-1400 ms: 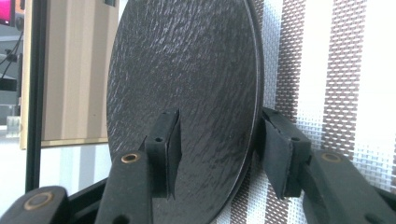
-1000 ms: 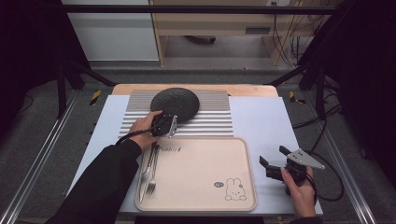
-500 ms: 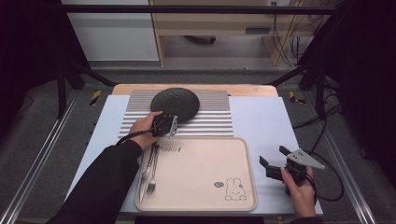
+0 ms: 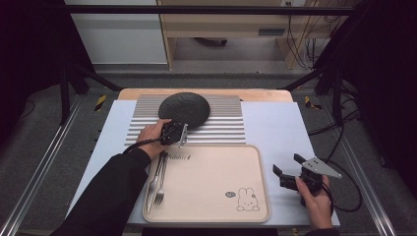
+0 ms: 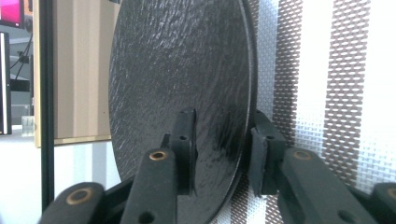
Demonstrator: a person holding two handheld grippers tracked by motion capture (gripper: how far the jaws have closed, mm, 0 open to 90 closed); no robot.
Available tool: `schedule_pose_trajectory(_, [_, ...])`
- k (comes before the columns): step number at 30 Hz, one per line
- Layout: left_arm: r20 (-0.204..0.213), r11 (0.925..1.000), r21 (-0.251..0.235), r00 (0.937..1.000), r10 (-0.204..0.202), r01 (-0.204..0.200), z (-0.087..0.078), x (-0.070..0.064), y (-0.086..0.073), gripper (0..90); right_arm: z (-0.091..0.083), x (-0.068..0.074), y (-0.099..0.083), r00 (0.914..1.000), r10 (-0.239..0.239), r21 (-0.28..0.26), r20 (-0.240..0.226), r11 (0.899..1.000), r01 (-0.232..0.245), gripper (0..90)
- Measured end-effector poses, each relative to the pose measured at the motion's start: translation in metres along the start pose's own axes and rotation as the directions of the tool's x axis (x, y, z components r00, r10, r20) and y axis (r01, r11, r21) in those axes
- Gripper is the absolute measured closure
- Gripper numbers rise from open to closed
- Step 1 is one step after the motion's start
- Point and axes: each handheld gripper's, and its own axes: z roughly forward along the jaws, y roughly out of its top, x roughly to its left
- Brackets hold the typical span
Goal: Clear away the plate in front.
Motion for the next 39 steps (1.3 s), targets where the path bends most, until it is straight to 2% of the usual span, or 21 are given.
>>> schedule_pose_trajectory(3, [0.002, 0.9999, 0.004, 0.9999, 0.013, -0.013, 0.0, -0.003, 0.001, 74.0, 0.0, 0.0, 0.0, 1.0, 0.002, 0.001, 0.0, 1.0, -0.002, 7.0])
schedule_pose_trajectory(10, [-0.017, 0.999, 0.025, 0.9992, 0.037, -0.037, 0.001, -0.005, 0.004, 76.5, 0.0, 0.0, 0.0, 1.0, 0.002, 0.0, 0.001, 1.0, -0.002, 7.0])
schedule_pose_trajectory(14, [-0.042, 0.9952, 0.037, 0.9948, 0.092, -0.091, 0.0, -0.009, 0.006, 79.2, 0.0, -0.001, 0.0, 1.0, 0.003, 0.0, 0.002, 1.0, -0.003, 6.9])
schedule_pose_trajectory(19, [-0.08, 0.9964, 0.034, 0.9935, 0.08, -0.078, -0.003, -0.01, 0.007, 81.7, 0.0, -0.001, 0.0, 1.0, 0.004, 0.002, 0.002, 1.0, -0.004, 7.0])
schedule_pose_trajectory(24, [-0.134, 0.9982, 0.016, 0.9893, 0.059, -0.057, -0.007, -0.005, 0.01, 85.7, 0.0, -0.001, 0.0, 1.0, 0.005, 0.002, 0.001, 1.0, -0.005, 7.0])
schedule_pose_trajectory(26, [-0.134, 0.9992, 0.008, 0.9902, 0.04, -0.039, -0.009, -0.002, 0.011, 86.6, 0.0, -0.001, -0.001, 1.0, 0.009, 0.005, -0.002, 1.0, -0.009, 7.0])
schedule_pose_trajectory(28, [-0.14, 0.9988, 0.003, 0.9889, 0.05, -0.05, -0.008, -0.003, 0.011, 86.9, 0.0, -0.001, -0.001, 1.0, 0.006, 0.005, -0.004, 1.0, -0.006, 6.9])
schedule_pose_trajectory(31, [-0.149, 0.9964, 0.015, 0.9851, 0.085, -0.084, -0.007, -0.006, 0.015, 87.1, 0.0, -0.001, -0.001, 1.0, 0.005, 0.003, -0.005, 1.0, -0.005, 6.9])
schedule_pose_trajectory(39, [-0.151, 0.9952, 0.016, 0.9837, 0.097, -0.096, -0.014, -0.001, 0.022, 86.5, -0.001, -0.001, 0.0, 0.9999, 0.009, -0.004, -0.009, 1.0, -0.009, 7.0])
